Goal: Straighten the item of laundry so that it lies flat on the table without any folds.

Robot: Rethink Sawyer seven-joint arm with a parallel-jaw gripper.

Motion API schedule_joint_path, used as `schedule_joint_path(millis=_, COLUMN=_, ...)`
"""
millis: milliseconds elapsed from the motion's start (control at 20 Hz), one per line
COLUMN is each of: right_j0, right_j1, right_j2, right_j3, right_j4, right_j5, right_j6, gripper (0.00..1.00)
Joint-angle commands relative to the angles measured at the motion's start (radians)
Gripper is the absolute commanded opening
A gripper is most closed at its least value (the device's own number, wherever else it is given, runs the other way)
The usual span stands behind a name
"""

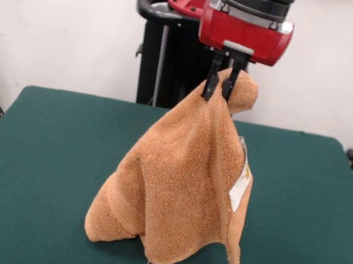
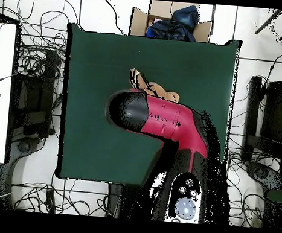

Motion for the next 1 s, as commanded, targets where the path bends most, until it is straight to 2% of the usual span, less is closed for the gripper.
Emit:
schedule_joint_path(millis=50, right_j0=0.102, right_j1=0.049, right_j2=-0.145, right_j3=-0.021, right_j4=0.061, right_j5=0.007, right_j6=0.484, gripper=0.0)
schedule_joint_path(millis=300, right_j0=0.064, right_j1=0.051, right_j2=-0.132, right_j3=-0.039, right_j4=0.091, right_j5=0.032, right_j6=0.422, gripper=0.0)
schedule_joint_path(millis=500, right_j0=0.028, right_j1=0.062, right_j2=-0.063, right_j3=-0.013, right_j4=0.146, right_j5=-0.015, right_j6=0.411, gripper=0.0)
schedule_joint_path(millis=650, right_j0=0.024, right_j1=0.067, right_j2=-0.03, right_j3=-0.038, right_j4=0.174, right_j5=0.019, right_j6=0.402, gripper=0.0)
schedule_joint_path(millis=850, right_j0=0.055, right_j1=0.102, right_j2=-0.051, right_j3=-0.048, right_j4=0.16, right_j5=-0.053, right_j6=0.416, gripper=0.0)
schedule_joint_path(millis=1000, right_j0=0.01, right_j1=0.117, right_j2=-0.053, right_j3=-0.077, right_j4=0.126, right_j5=-0.068, right_j6=0.336, gripper=0.0)
